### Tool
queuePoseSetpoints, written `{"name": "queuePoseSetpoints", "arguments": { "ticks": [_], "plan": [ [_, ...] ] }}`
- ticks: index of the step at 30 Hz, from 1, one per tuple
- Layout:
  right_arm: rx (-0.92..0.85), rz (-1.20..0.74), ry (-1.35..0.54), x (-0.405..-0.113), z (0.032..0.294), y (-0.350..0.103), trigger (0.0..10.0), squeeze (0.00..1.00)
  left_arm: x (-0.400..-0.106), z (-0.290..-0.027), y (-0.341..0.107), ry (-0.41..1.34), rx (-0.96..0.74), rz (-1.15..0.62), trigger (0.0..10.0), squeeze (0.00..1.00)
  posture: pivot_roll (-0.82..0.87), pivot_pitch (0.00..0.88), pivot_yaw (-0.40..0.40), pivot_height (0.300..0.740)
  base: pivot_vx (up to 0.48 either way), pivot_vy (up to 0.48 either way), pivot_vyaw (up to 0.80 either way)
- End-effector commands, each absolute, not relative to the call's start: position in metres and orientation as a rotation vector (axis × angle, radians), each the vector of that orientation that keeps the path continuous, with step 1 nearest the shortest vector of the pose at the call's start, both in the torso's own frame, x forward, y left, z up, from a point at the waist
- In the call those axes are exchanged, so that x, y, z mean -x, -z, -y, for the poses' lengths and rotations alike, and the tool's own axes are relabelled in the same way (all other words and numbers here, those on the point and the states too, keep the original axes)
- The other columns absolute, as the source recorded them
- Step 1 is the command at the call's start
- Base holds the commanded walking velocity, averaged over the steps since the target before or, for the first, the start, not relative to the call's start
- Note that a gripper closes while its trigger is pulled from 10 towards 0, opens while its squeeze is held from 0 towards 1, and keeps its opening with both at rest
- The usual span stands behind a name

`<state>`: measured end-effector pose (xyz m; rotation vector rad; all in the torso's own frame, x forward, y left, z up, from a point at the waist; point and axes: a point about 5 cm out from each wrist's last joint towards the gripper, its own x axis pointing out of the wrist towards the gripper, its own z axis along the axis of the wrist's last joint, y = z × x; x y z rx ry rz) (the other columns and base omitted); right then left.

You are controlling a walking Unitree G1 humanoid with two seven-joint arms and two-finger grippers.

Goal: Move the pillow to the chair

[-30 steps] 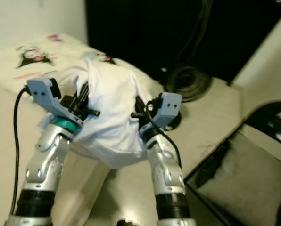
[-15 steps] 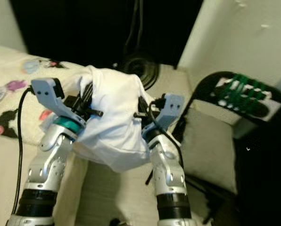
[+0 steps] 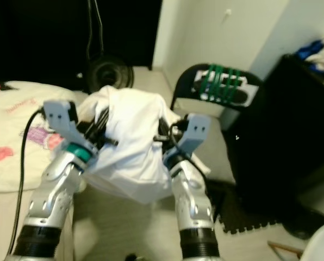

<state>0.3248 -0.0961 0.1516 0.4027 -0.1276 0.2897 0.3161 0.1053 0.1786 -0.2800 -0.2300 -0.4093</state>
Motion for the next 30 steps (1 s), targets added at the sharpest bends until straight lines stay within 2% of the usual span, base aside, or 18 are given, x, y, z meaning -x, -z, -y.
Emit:
{"name": "queuePoseSetpoints", "arguments": {
  "ticks": [1, 7, 12, 30],
  "plan": [
    [-0.396, 0.186, -0.360, -0.3238, 0.0831, -0.1659, 10.0, 0.00, -0.3107, -0.0772, -0.1853, 0.557, 0.271, 0.241, 10.0, 0.00, -0.02, 0.000, -0.023, 0.740, 0.000, 0.000, -0.80],
    [-0.394, 0.189, -0.364, -0.3238, 0.0828, -0.1669, 10.0, 0.00, -0.3110, -0.0760, -0.1845, 0.551, 0.264, 0.232, 10.0, 0.00, -0.02, 0.000, -0.028, 0.740, 0.000, 0.000, -0.80],
    [-0.393, 0.194, -0.366, -0.3244, 0.0817, -0.1679, 10.0, 0.00, -0.3175, -0.0815, -0.1831, 0.455, 0.255, 0.209, 10.0, 0.00, -0.02, 0.000, -0.024, 0.740, 0.000, 0.000, -0.80],
    [-0.401, 0.197, -0.367, -0.3247, 0.0829, -0.1678, 10.0, 0.00, -0.3179, -0.0853, -0.1845, 0.466, 0.249, 0.232, 10.0, 0.00, -0.02, 0.000, -0.028, 0.740, 0.000, 0.000, -0.80]
  ]
}}
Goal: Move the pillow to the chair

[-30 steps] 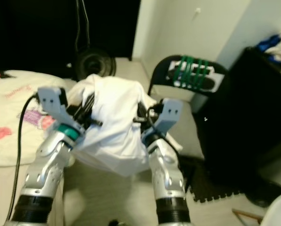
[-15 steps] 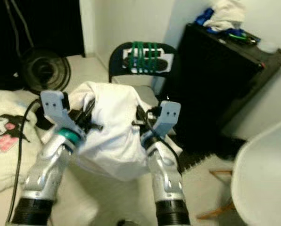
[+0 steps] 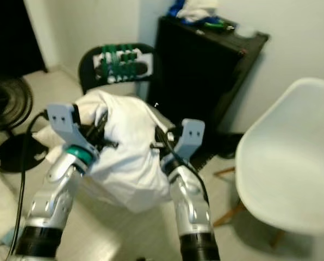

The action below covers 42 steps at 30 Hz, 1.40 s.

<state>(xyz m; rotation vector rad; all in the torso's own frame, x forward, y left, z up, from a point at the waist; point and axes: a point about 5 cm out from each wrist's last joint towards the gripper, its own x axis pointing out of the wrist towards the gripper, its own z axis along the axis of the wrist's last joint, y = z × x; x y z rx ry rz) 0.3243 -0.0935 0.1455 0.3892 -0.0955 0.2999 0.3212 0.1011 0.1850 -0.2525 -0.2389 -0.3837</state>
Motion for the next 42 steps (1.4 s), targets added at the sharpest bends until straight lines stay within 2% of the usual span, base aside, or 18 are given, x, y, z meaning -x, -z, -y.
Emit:
{"name": "queuePoseSetpoints", "arguments": {
  "ticks": [1, 6, 11, 16, 20, 24, 31, 42],
  "plan": [
    [-0.401, 0.206, -0.378, -0.325, 0.082, -0.171, 10.0, 0.00, -0.318, -0.087, -0.187, 0.451, 0.251, 0.248, 10.0, 0.00, -0.01, 0.000, -0.038, 0.740, 0.000, 0.000, -0.80],
    [-0.391, 0.246, -0.425, -0.327, 0.075, -0.185, 10.0, 0.00, -0.320, -0.094, -0.202, 0.408, 0.219, 0.330, 10.0, 0.00, -0.01, 0.000, -0.040, 0.740, 0.000, 0.000, -0.80],
    [-0.410, 0.331, -0.459, -0.329, 0.073, -0.216, 10.0, 0.00, -0.313, -0.091, -0.243, 0.507, 0.348, 0.490, 10.0, 0.00, -0.01, 0.000, -0.043, 0.740, 0.000, 0.000, -0.80],
    [-0.432, 0.379, -0.473, -0.327, 0.073, -0.232, 10.0, 0.00, -0.308, -0.088, -0.263, 0.569, 0.418, 0.548, 10.0, 0.00, -0.02, 0.000, -0.045, 0.740, 0.000, 0.000, -0.80],
    [-0.439, 0.384, -0.463, -0.326, 0.074, -0.233, 10.0, 0.00, -0.306, -0.083, -0.260, 0.610, 0.404, 0.520, 10.0, 0.00, -0.02, 0.000, -0.044, 0.740, 0.000, 0.000, -0.80],
    [-0.401, 0.322, -0.410, -0.330, 0.081, -0.216, 10.0, 0.00, -0.315, -0.075, -0.227, 0.575, 0.213, 0.360, 10.0, 0.00, -0.02, 0.000, -0.041, 0.740, 0.000, 0.000, -0.80],
    [-0.381, 0.282, -0.394, -0.328, 0.087, -0.208, 10.0, 0.00, -0.317, -0.078, -0.219, 0.534, 0.238, 0.305, 10.0, 0.00, -0.02, 0.000, -0.040, 0.740, 0.000, 0.000, -0.80],
    [-0.335, 0.242, -0.406, -0.323, 0.084, -0.193, 10.0, 0.00, -0.317, -0.078, -0.205, 0.508, 0.245, 0.247, 10.0, 0.00, -0.02, 0.000, -0.036, 0.740, 0.000, 0.000, -0.80]
  ]
}}
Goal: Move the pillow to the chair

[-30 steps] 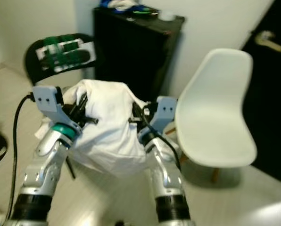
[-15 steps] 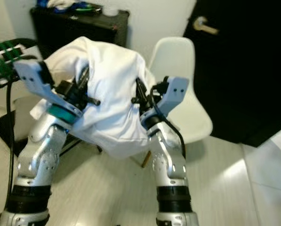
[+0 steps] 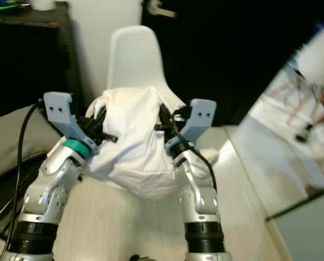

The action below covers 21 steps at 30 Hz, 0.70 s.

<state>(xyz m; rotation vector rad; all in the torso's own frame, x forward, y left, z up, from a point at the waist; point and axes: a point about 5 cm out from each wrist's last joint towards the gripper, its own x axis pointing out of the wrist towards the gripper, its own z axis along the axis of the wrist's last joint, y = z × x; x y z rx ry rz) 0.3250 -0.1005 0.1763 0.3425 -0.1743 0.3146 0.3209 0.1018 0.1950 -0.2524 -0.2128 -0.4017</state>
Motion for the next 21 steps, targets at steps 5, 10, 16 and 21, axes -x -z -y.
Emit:
{"name": "queuePoseSetpoints", "arguments": {
  "ticks": [5, 10, 16, 21],
  "plan": [
    [-0.340, 0.250, -0.412, -0.322, 0.084, -0.197, 10.0, 0.00, -0.315, -0.077, -0.206, 0.510, 0.265, 0.251, 10.0, 0.00, -0.03, 0.000, -0.040, 0.740, 0.000, 0.000, -0.80],
    [-0.349, 0.286, -0.424, -0.323, 0.082, -0.210, 10.0, 0.00, -0.312, -0.076, -0.213, 0.523, 0.285, 0.294, 10.0, 0.00, -0.03, 0.000, -0.041, 0.740, 0.000, 0.000, -0.16],
    [-0.344, 0.293, -0.459, -0.321, 0.077, -0.213, 10.0, 0.00, -0.309, -0.074, -0.220, 0.544, 0.304, 0.328, 10.0, 0.00, -0.03, 0.000, -0.045, 0.740, 0.000, 0.000, 0.00],
    [-0.336, 0.280, -0.465, -0.319, 0.075, -0.210, 10.0, 0.00, -0.308, -0.074, -0.218, 0.553, 0.304, 0.327, 10.0, 0.00, -0.03, 0.000, -0.045, 0.740, 0.102, 0.000, 0.00]
  ]
}}
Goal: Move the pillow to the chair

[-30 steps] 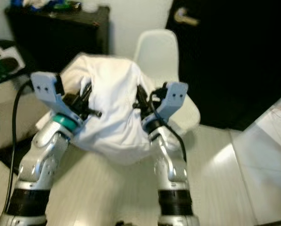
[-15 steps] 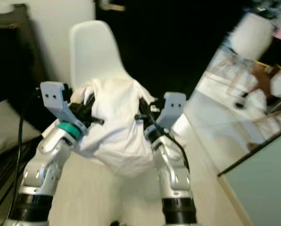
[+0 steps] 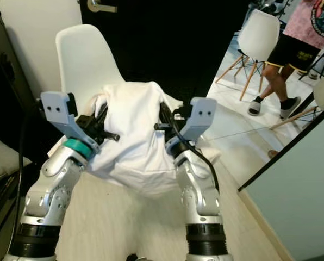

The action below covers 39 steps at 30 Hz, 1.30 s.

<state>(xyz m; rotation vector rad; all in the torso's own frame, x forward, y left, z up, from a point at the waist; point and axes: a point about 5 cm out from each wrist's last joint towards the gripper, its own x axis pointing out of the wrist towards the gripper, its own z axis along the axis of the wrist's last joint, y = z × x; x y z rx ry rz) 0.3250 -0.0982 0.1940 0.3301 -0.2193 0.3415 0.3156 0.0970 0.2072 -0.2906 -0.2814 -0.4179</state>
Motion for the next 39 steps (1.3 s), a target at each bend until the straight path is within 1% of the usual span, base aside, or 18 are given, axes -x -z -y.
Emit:
{"name": "queuePoseSetpoints", "arguments": {
  "ticks": [1, 9, 16, 25, 39],
  "plan": [
    [-0.336, 0.277, -0.466, -0.3188, 0.0753, -0.2091, 10.0, 0.00, -0.3073, -0.0741, -0.2179, 0.556, 0.311, 0.328, 10.0, 0.00, -0.03, 0.000, -0.047, 0.740, 0.270, 0.000, 0.00],
    [-0.328, 0.266, -0.470, -0.3180, 0.0758, -0.2080, 10.0, 0.00, -0.3062, -0.0726, -0.2192, 0.566, 0.330, 0.334, 10.0, 0.00, -0.03, 0.000, -0.053, 0.740, 0.315, 0.000, 0.00],
    [-0.300, 0.270, -0.474, -0.3194, 0.0747, -0.2086, 10.0, 0.00, -0.3055, -0.0730, -0.2205, 0.567, 0.338, 0.343, 10.0, 0.00, -0.03, 0.004, -0.060, 0.740, 0.415, 0.000, 0.00],
    [-0.292, 0.274, -0.501, -0.3171, 0.0706, -0.2096, 10.0, 0.00, -0.3052, -0.0735, -0.2201, 0.565, 0.341, 0.341, 10.0, 0.00, -0.04, 0.007, -0.056, 0.740, 0.430, 0.000, 0.80],
    [-0.311, 0.249, -0.517, -0.3161, 0.0710, -0.2069, 10.0, 0.00, -0.3054, -0.0733, -0.2176, 0.559, 0.341, 0.330, 10.0, 0.00, -0.04, 0.013, -0.056, 0.740, 0.428, 0.000, 0.00]
  ]
}}
